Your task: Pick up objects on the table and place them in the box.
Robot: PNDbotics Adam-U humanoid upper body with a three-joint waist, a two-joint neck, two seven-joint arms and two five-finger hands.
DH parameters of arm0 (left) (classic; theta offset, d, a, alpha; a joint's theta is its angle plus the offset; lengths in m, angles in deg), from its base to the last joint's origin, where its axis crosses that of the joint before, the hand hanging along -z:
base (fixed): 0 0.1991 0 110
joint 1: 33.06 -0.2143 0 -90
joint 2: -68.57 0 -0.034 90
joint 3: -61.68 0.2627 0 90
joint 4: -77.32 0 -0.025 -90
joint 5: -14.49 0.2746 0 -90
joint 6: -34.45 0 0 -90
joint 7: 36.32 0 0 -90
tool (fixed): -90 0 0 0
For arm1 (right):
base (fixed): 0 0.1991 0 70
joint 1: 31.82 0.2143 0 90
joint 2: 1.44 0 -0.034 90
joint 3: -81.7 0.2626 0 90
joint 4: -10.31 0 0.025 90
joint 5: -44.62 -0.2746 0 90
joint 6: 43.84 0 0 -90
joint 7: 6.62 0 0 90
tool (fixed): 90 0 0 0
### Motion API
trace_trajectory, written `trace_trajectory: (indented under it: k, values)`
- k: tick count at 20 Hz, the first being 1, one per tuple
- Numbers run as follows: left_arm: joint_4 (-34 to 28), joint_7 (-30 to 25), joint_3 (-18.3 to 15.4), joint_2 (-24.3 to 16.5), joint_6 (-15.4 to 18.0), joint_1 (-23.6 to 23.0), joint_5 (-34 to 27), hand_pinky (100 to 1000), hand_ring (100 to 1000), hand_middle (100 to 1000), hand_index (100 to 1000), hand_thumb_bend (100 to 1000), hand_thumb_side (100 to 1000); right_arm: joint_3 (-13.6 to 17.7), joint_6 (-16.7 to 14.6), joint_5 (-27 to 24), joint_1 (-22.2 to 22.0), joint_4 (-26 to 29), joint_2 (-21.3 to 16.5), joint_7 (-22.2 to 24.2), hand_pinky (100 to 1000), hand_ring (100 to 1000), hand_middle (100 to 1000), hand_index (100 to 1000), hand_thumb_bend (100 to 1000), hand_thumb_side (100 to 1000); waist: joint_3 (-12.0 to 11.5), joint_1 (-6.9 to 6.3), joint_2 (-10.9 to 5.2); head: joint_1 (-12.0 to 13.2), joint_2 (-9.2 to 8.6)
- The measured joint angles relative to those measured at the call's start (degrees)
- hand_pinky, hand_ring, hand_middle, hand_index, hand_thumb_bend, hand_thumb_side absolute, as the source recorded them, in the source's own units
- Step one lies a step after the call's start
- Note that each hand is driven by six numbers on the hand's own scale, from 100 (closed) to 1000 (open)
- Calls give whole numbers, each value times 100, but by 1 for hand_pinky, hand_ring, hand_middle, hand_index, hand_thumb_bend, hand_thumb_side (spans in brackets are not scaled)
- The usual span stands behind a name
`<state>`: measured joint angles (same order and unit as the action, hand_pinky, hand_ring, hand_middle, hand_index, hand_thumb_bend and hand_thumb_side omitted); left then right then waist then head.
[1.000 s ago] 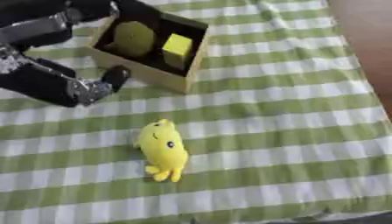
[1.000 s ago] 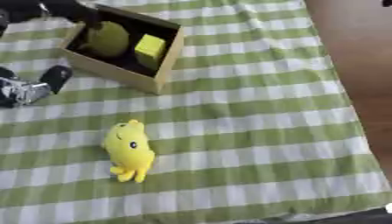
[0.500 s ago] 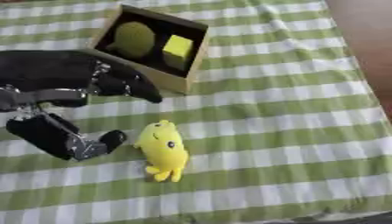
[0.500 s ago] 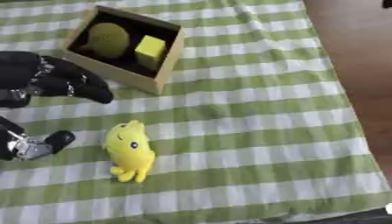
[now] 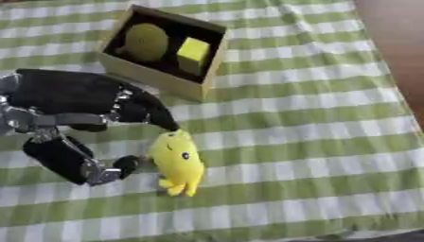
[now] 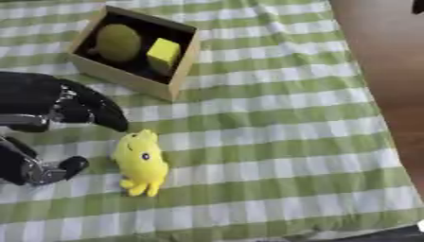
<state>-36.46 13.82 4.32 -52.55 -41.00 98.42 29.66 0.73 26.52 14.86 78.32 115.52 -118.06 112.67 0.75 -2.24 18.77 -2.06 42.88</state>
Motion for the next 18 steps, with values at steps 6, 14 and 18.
trace_trajectory:
  k: [6, 14, 18]
  values:
    - [0, -250, 219, 205, -14, 150, 282, 887, 935, 863, 960, 109, 336, -26, 11, 23, -5, -17, 0, 48, 1000, 1000, 408, 881, 100, 470, 7, 0, 0, 12, 38]
    - [0, -511, 330, 391, -144, 231, 720, 912, 974, 889, 970, 265, 337, -28, 31, 44, -32, -27, 0, 91, 1000, 1000, 406, 881, 100, 470, 21, 0, 0, 24, 38]
    - [12, -666, 371, 454, -182, 241, 992, 917, 984, 891, 978, 282, 300, -29, 27, 47, -34, -27, 0, 120, 1000, 1000, 405, 882, 100, 470, 37, 0, 0, 26, 38]
